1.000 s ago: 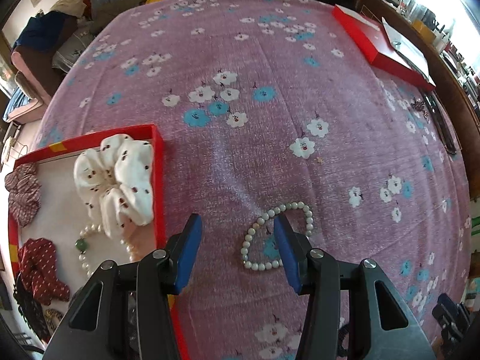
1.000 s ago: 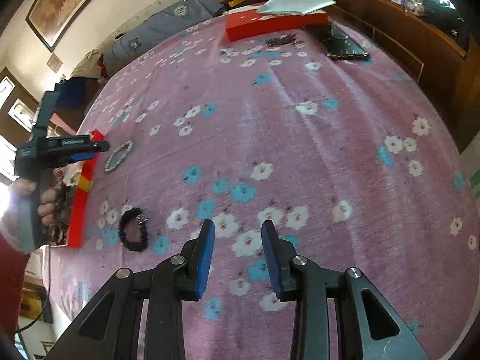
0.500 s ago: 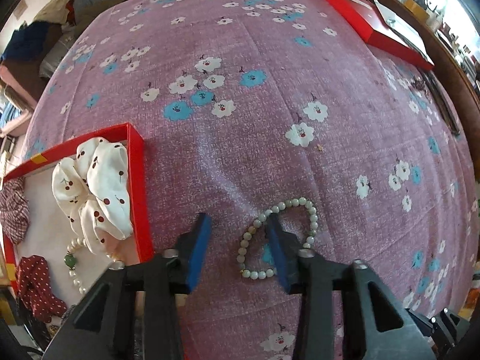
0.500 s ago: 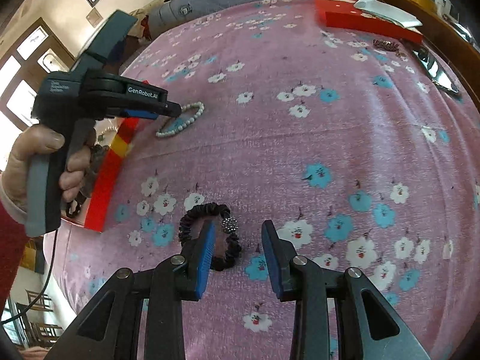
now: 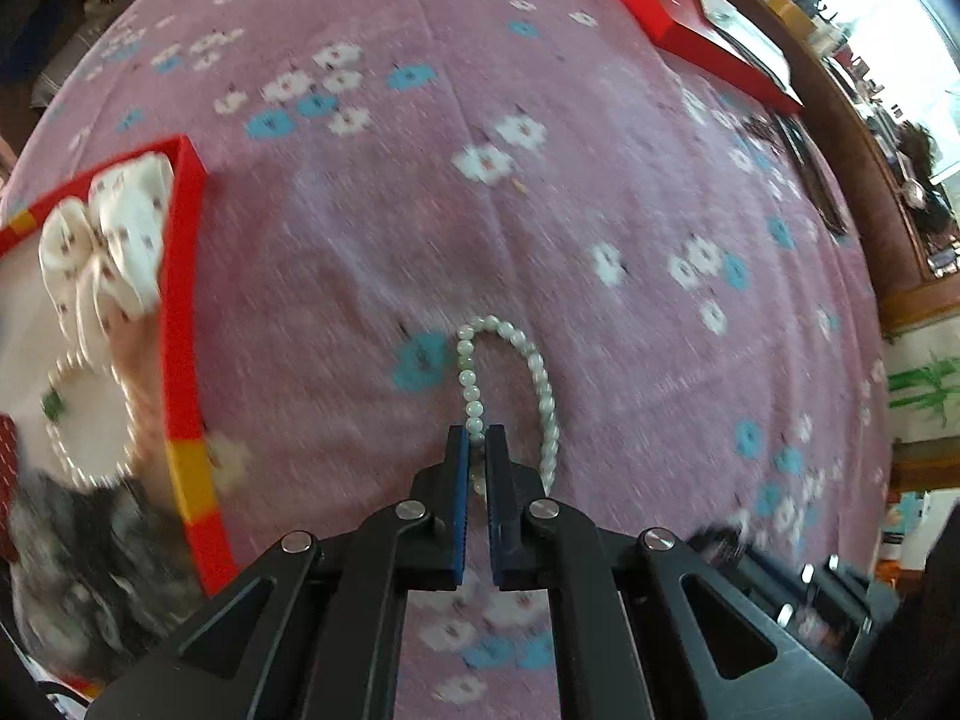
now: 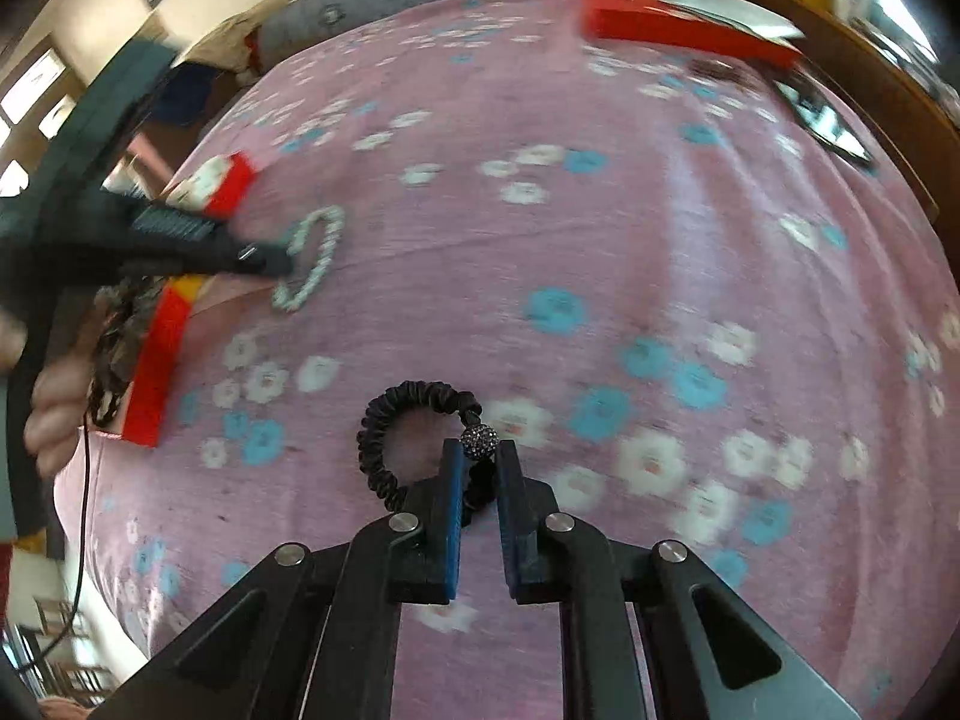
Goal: Organize jewelry
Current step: 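Grasp the white bead bracelet with the left gripper while the right grasps the black hair tie, then carry the white bead bracelet with the left gripper while the right carries the hair tie toward the tray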
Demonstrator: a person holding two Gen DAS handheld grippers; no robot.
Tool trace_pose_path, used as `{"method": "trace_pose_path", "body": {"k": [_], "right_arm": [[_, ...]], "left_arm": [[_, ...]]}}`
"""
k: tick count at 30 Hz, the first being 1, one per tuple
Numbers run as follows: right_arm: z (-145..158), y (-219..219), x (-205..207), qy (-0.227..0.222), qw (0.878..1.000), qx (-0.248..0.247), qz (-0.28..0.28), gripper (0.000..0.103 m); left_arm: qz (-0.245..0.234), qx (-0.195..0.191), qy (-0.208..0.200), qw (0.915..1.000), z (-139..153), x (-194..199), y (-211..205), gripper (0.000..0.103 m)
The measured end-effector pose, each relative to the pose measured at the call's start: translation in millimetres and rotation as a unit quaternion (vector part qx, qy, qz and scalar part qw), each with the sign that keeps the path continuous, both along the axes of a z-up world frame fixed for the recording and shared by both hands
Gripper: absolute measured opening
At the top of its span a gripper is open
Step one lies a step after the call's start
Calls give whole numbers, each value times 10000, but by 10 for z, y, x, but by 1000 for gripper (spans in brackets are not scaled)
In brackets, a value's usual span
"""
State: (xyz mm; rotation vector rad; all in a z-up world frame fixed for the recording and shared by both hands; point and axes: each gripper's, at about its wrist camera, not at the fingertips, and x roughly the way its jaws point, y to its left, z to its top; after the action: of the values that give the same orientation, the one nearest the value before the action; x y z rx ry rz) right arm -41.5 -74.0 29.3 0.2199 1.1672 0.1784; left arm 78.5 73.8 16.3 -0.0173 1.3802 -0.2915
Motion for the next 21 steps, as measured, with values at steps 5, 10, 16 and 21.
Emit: {"method": "trace_pose_path", "body": {"k": [5, 10, 16, 21], "right_arm": [[-13, -380, -95, 90, 9992, 63, -395, 11], [-19, -453, -100, 91, 9988, 178, -441, 12], [-29, -425, -126, -60, 9992, 179, -340, 13], [-35, -402, -151, -134, 9993, 155, -298, 13]], "left_arm": [[65, 30, -146, 9999, 8, -120, 12, 5], [187, 77, -283, 9994, -5, -106, 32, 5], [232, 233, -498, 9982, -23, -50, -62, 5], [323, 305, -639, 9970, -37, -39, -130, 6]]}}
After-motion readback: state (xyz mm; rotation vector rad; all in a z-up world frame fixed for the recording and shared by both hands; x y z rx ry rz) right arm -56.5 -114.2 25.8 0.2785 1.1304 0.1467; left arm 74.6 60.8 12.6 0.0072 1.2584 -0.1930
